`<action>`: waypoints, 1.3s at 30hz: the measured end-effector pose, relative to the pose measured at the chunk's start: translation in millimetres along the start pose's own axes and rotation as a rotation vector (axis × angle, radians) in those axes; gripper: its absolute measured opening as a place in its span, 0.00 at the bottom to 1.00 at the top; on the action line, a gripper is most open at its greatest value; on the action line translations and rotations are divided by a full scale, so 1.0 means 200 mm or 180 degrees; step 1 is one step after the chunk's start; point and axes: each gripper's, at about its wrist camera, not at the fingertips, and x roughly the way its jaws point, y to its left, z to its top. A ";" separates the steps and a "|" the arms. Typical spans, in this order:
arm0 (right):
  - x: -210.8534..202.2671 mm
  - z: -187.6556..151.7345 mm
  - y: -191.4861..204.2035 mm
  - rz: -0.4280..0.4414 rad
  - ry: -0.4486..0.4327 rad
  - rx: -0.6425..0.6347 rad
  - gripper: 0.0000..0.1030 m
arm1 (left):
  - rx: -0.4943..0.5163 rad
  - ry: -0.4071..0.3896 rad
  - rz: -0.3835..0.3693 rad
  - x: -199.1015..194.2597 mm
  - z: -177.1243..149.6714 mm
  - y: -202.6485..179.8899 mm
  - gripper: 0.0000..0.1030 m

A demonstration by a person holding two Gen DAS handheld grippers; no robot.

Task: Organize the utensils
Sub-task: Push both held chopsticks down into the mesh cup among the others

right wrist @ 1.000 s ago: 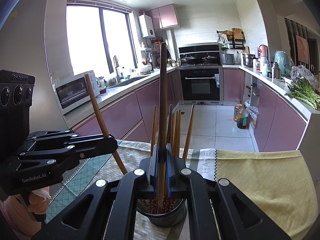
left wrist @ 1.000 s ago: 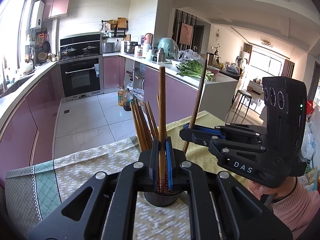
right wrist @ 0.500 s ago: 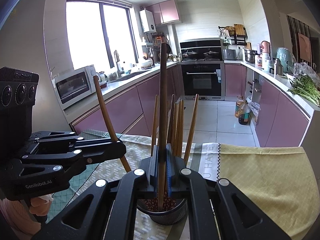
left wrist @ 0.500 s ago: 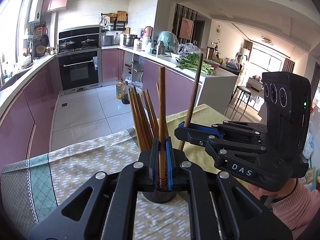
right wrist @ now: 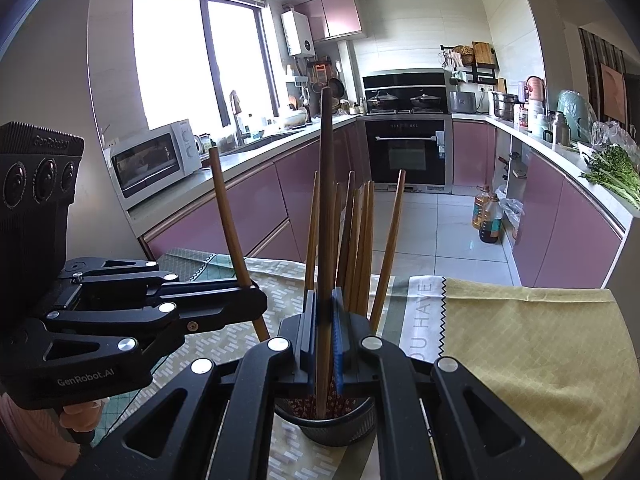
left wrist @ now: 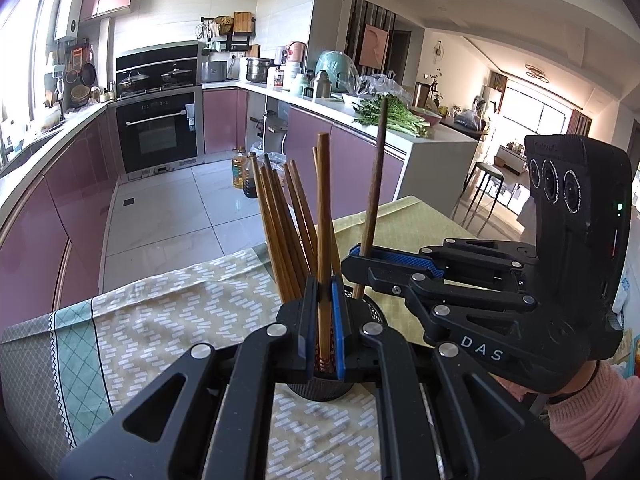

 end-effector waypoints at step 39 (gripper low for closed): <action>0.15 0.01 -0.05 -0.0021 0.0149 0.0145 0.06 | -0.0212 0.0176 0.0088 0.24 0.03 0.11 0.08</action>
